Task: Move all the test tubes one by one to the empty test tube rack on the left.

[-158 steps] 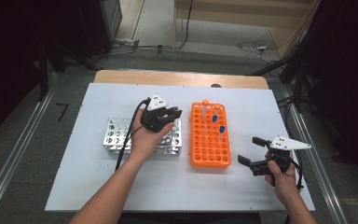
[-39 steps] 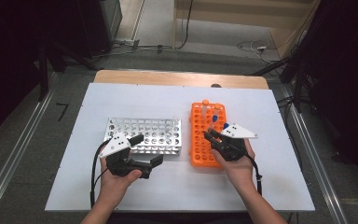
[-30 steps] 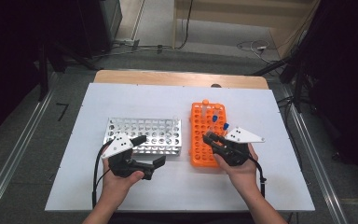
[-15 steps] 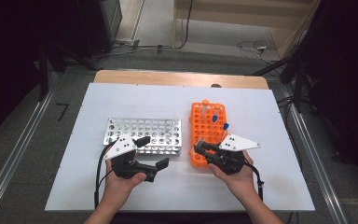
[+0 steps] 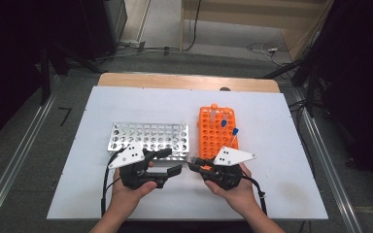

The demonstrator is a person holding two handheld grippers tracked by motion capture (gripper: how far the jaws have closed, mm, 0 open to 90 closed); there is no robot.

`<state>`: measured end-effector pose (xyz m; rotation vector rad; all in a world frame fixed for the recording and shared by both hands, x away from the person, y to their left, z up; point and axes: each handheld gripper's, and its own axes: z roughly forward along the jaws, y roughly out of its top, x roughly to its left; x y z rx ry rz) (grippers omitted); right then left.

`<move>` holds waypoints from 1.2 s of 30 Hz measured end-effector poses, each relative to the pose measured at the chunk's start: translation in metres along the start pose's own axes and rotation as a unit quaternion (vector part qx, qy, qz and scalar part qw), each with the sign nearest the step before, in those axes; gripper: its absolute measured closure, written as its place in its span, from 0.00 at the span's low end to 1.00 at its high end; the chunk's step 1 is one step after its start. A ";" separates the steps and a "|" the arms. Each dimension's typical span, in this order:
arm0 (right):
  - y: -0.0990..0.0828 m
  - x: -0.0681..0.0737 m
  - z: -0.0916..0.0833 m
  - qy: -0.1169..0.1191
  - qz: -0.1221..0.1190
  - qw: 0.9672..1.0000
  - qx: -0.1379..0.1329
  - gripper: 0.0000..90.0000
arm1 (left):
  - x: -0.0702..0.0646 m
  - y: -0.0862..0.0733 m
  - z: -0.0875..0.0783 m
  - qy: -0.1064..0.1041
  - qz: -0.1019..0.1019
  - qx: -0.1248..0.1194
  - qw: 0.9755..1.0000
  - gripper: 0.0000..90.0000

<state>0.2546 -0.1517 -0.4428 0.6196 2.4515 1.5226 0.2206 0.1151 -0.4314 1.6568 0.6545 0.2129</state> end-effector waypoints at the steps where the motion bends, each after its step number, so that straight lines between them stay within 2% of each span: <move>1: 0.000 0.001 0.001 0.003 -0.001 1.000 0.000 0.82 | -0.001 0.000 0.002 -0.015 -0.001 0.001 1.000 0.46; 5: 0.001 0.007 0.004 0.011 -0.003 1.000 0.002 0.82 | -0.002 -0.001 0.007 -0.029 0.002 0.011 1.000 0.56; 7: 0.002 0.008 0.005 0.014 -0.005 1.000 0.003 0.82 | -0.003 0.000 0.009 -0.034 0.004 0.013 0.999 0.57; 12: 0.002 0.017 0.010 0.029 -0.014 0.999 0.011 0.82 | -0.006 0.001 0.014 -0.032 0.004 0.014 0.999 0.65; 19: 0.004 0.021 0.013 0.047 -0.016 0.999 0.017 0.82 | -0.007 -0.001 0.019 -0.032 0.014 0.026 0.999 0.77; 20: 0.004 0.021 0.013 0.055 -0.016 0.998 0.017 0.82 | -0.007 -0.001 0.019 -0.033 0.015 0.026 0.999 0.79; 27: 0.003 0.019 0.013 0.069 -0.005 0.997 0.018 0.82 | -0.008 0.000 0.017 -0.029 0.027 0.029 0.999 0.83; 31: 0.003 0.017 0.013 0.081 0.006 0.996 0.018 0.82 | -0.008 0.001 0.016 -0.018 0.037 0.029 0.999 0.84; 36: 0.003 0.017 0.014 0.081 0.007 0.997 0.017 0.82 | -0.008 0.001 0.015 -0.014 0.039 0.027 0.999 0.85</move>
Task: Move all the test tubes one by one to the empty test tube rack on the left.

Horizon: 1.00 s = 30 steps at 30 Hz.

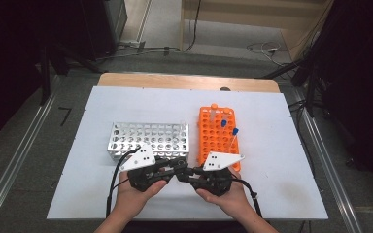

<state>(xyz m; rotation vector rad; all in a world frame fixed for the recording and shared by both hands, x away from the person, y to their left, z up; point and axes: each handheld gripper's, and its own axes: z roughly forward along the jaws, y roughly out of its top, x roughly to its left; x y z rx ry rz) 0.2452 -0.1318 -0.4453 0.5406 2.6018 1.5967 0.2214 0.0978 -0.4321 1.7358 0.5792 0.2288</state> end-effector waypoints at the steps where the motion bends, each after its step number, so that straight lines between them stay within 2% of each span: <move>1: 0.000 0.000 0.000 0.000 0.000 1.000 0.000 0.82 | 0.000 0.000 0.000 0.001 0.002 0.000 1.000 0.85; 14: 0.000 -0.001 -0.001 0.000 0.000 1.000 -0.003 0.81 | 0.000 0.000 -0.001 0.005 0.005 -0.004 1.000 0.85; 17: 0.000 -0.002 0.000 -0.002 0.000 1.000 -0.002 0.77 | 0.001 0.000 -0.003 0.009 0.002 -0.007 1.000 0.85; 21: -0.001 -0.002 0.000 -0.003 0.002 1.000 -0.002 0.76 | 0.002 0.000 -0.005 0.014 0.000 -0.011 1.000 0.85; 25: -0.001 -0.002 -0.001 -0.006 0.001 1.000 -0.003 0.71 | 0.002 0.001 -0.005 0.016 0.000 -0.012 1.000 0.85; 28: 0.000 -0.002 -0.005 -0.013 -0.007 1.000 -0.006 0.60 | 0.003 0.001 -0.006 0.018 0.000 -0.013 1.000 0.85; 30: 0.000 -0.002 -0.006 -0.016 -0.009 1.000 -0.007 0.57 | 0.004 0.001 -0.006 0.020 -0.001 -0.014 1.000 0.85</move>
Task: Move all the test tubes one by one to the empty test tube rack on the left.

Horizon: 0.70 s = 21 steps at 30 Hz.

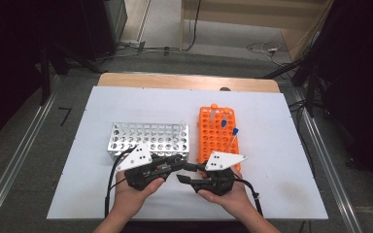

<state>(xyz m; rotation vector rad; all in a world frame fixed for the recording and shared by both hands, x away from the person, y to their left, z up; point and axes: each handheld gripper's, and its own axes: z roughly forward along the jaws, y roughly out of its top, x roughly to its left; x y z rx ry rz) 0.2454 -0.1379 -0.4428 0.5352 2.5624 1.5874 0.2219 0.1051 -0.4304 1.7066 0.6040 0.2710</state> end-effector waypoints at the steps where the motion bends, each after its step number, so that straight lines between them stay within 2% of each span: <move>1: 0.000 -0.001 -0.004 -0.004 -0.005 1.000 -0.003 0.52 | 0.000 0.000 0.000 0.001 -0.002 -0.001 1.000 0.85; 2: 0.000 -0.001 -0.004 -0.004 -0.005 1.000 -0.003 0.52 | 0.001 0.000 -0.001 0.002 -0.002 -0.002 1.000 0.85; 3: 0.000 -0.003 -0.009 -0.009 -0.007 1.000 -0.004 0.47 | 0.002 0.000 -0.001 0.003 -0.004 -0.003 1.000 0.85; 6: 0.000 -0.007 -0.016 -0.016 -0.002 1.000 -0.010 0.41 | 0.003 0.000 -0.002 0.006 -0.006 -0.004 1.000 0.85; 11: 0.000 -0.011 -0.027 -0.032 -0.001 0.999 -0.017 0.34 | 0.005 0.001 -0.003 0.011 -0.009 -0.005 1.000 0.85; 21: -0.013 -0.028 -0.069 -0.066 0.021 0.997 -0.036 0.22 | 0.009 0.001 -0.006 0.023 -0.015 -0.005 1.000 0.85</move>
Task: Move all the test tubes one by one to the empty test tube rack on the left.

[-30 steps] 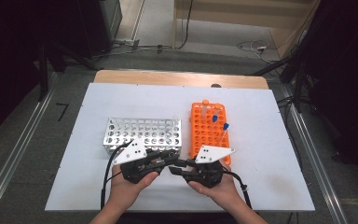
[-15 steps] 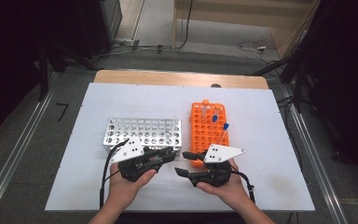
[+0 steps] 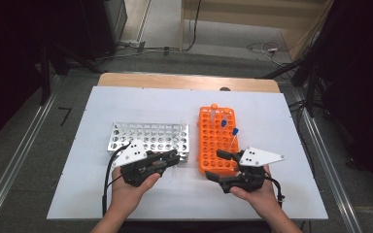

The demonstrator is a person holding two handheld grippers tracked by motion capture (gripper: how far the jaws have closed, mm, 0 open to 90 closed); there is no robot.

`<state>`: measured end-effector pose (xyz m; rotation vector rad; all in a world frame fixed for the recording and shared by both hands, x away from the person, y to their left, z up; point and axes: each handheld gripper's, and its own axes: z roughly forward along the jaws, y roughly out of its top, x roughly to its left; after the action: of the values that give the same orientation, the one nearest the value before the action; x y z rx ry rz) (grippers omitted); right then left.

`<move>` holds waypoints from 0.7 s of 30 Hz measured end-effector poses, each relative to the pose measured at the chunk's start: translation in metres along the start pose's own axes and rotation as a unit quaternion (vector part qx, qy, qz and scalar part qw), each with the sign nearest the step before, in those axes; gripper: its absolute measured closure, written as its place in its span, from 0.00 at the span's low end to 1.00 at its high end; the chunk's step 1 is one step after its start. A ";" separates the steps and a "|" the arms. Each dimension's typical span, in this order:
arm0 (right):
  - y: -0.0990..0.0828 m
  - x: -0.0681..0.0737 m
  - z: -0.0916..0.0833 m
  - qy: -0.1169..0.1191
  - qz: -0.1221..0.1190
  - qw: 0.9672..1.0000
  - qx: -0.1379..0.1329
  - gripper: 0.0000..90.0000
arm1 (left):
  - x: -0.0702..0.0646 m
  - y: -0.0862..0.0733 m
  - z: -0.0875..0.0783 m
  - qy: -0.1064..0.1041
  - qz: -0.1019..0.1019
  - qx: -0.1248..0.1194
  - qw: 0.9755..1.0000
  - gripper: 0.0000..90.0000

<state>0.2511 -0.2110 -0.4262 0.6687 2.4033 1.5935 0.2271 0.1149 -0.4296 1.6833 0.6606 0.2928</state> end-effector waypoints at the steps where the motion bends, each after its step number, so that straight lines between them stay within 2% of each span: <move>1: -0.001 -0.003 -0.004 -0.003 0.003 1.000 -0.001 0.20 | 0.001 0.000 0.000 0.002 0.001 0.000 1.000 0.85; 13: -0.023 -0.037 -0.043 -0.060 0.023 0.998 -0.006 0.15 | 0.005 0.008 -0.004 0.013 0.005 -0.006 1.000 0.85; 15: -0.027 -0.042 -0.047 -0.077 0.023 0.997 -0.008 0.15 | 0.005 0.011 -0.004 0.017 0.006 -0.009 1.000 0.85; 16: -0.029 -0.046 -0.049 -0.077 0.031 0.996 -0.011 0.15 | 0.006 0.012 -0.005 0.019 0.007 -0.008 1.000 0.85; 21: -0.036 -0.056 -0.054 -0.093 0.037 0.995 -0.011 0.13 | 0.011 0.018 -0.004 0.027 0.009 -0.009 1.000 0.85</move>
<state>0.2701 -0.2933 -0.4416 0.8696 2.2476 1.5097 0.2383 0.1225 -0.4132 1.6694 0.6815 0.3575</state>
